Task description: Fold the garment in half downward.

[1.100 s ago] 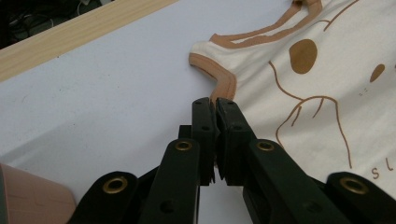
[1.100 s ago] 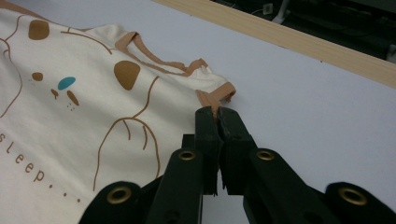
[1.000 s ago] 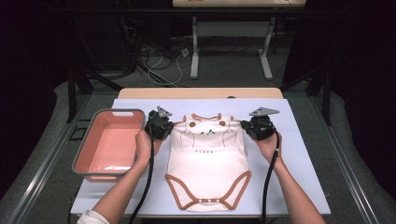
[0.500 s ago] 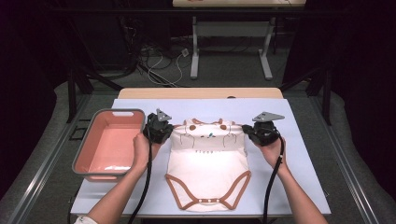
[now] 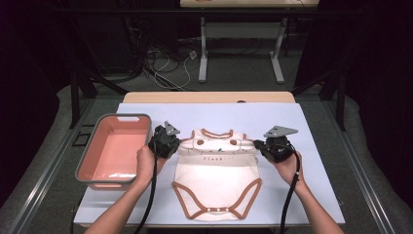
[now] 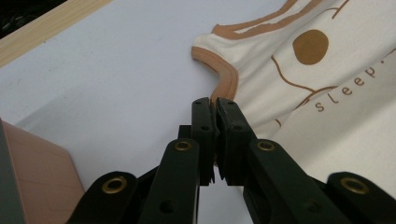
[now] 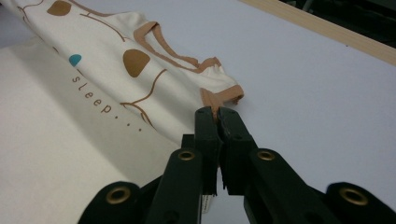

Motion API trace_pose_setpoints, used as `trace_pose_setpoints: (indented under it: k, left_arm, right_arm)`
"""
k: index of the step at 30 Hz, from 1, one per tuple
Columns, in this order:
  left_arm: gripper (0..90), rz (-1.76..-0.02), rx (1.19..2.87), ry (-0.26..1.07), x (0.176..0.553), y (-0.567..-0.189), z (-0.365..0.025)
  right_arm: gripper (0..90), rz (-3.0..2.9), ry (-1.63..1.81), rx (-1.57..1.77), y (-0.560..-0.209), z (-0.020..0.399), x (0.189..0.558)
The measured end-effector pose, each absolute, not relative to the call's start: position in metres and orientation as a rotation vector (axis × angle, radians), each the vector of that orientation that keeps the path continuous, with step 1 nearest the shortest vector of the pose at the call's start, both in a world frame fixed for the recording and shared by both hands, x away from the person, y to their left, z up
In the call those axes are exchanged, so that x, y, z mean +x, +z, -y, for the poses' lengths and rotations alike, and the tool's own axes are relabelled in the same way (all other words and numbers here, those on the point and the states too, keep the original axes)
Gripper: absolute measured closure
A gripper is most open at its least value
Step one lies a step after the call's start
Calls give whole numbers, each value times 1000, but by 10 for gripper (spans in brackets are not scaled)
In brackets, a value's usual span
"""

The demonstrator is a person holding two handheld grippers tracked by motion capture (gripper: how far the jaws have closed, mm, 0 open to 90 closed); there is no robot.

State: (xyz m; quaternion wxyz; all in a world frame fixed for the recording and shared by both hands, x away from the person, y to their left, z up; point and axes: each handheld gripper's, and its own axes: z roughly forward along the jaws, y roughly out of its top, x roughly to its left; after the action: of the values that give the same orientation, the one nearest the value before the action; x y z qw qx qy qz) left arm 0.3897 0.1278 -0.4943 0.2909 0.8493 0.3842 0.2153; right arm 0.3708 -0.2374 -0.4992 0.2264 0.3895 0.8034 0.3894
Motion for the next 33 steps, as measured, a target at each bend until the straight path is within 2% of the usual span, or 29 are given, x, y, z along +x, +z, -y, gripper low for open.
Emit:
trace_pose_setpoints:
  k: [12, 17, 33]
  left_arm:
    - [861, -1001, 2335, 581, 368, -508, -121]
    - [860, -992, 2351, 623, 360, -516, -117]
    - [857, -1015, 2389, 542, 349, -543, -123]
  right_arm:
    - [868, -2291, 992, 1046, -508, 236, 355]
    - [866, -2325, 958, 1046, -517, 236, 351]
    - [857, -2415, 861, 1063, -540, 233, 348]
